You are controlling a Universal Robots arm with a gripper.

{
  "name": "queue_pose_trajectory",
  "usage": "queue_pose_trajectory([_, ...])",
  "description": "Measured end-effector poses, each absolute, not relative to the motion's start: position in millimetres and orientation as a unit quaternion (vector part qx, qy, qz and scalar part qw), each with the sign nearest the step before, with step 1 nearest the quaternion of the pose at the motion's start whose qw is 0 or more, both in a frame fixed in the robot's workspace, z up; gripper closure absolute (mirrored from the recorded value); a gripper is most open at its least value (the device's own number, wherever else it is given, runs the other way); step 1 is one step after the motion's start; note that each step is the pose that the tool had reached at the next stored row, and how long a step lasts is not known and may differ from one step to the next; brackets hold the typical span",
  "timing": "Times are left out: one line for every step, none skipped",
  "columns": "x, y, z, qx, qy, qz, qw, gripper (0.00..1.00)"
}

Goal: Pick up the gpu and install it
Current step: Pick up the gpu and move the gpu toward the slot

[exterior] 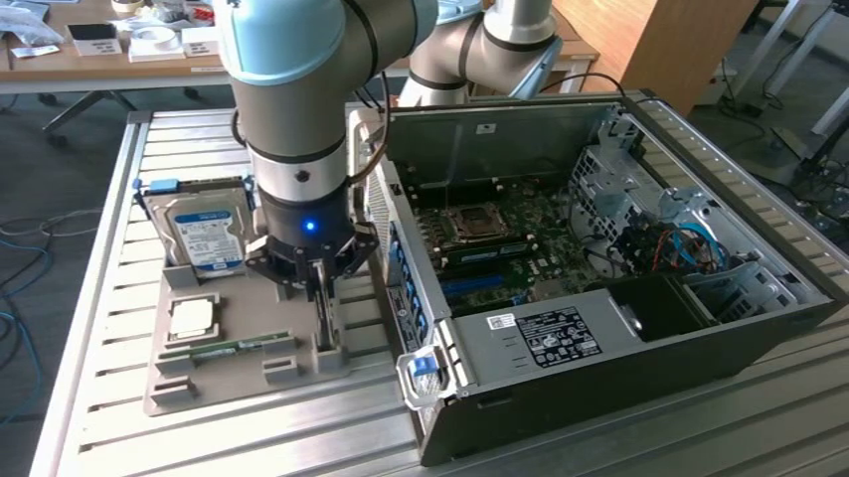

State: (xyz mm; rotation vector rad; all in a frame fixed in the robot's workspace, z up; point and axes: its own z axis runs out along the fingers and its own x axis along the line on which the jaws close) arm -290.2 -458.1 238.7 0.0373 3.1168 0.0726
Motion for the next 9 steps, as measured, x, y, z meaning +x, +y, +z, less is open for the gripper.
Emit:
queue_pose_trajectory([-290.3,-458.1,240.2,0.012,1.000,0.023,0.012,0.73])
queue_pose_trajectory([-290.3,-458.1,241.8,0.012,1.000,0.023,0.012,0.73])
queue_pose_trajectory([-290.2,-458.1,243.4,0.012,1.000,0.023,0.012,0.73])
queue_pose_trajectory([-290.2,-458.1,245.0,0.012,1.000,0.023,0.012,0.73])
queue_pose_trajectory([-290.1,-458.1,247.0,0.012,1.000,0.023,0.012,0.73])
queue_pose_trajectory([-290.1,-458.1,248.9,0.012,1.000,0.023,0.012,0.73])
queue_pose_trajectory([-290.0,-458.1,250.8,0.012,1.000,0.023,0.012,0.73])
queue_pose_trajectory([-290.0,-458.1,252.8,0.012,1.000,0.023,0.012,0.73])
queue_pose_trajectory([-289.9,-458.1,254.8,0.012,1.000,0.023,0.012,0.73])
